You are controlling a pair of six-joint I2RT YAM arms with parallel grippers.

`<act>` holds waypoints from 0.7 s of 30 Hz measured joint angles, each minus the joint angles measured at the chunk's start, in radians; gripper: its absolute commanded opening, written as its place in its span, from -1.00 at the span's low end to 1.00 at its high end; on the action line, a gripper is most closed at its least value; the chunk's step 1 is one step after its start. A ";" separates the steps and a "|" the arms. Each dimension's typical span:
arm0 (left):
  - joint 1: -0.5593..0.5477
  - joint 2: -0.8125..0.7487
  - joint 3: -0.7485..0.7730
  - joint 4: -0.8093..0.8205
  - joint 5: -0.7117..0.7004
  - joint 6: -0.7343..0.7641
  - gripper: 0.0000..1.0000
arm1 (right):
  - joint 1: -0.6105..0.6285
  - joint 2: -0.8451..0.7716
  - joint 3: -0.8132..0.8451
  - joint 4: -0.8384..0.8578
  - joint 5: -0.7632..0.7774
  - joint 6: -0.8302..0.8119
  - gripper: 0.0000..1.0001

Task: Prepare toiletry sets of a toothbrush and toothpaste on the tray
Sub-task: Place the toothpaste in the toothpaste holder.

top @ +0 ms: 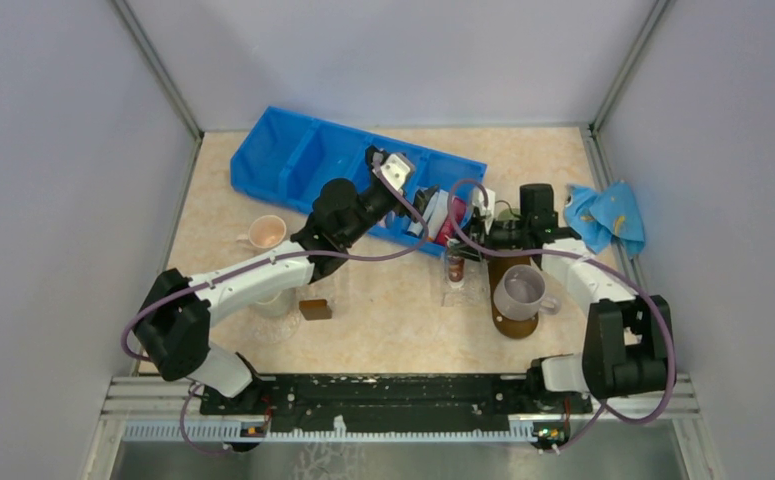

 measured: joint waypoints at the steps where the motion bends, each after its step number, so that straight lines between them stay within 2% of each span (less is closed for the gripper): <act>1: 0.000 0.000 -0.001 0.000 0.000 0.000 0.88 | 0.000 0.004 -0.004 0.001 0.000 -0.011 -0.66; 5: 0.000 0.000 -0.006 0.000 0.000 0.000 0.88 | 0.001 0.020 -0.010 -0.006 -0.002 -0.052 -0.39; 11: 0.000 0.000 -0.010 0.000 0.001 0.000 0.88 | 0.003 0.023 -0.010 -0.029 0.003 -0.095 -0.18; 18: 0.000 0.000 -0.010 0.000 0.003 0.000 0.88 | 0.003 0.022 -0.001 -0.100 0.032 -0.151 -0.13; 21: 0.000 0.000 -0.010 0.000 0.003 0.000 0.88 | 0.003 0.022 0.006 -0.120 0.040 -0.167 -0.31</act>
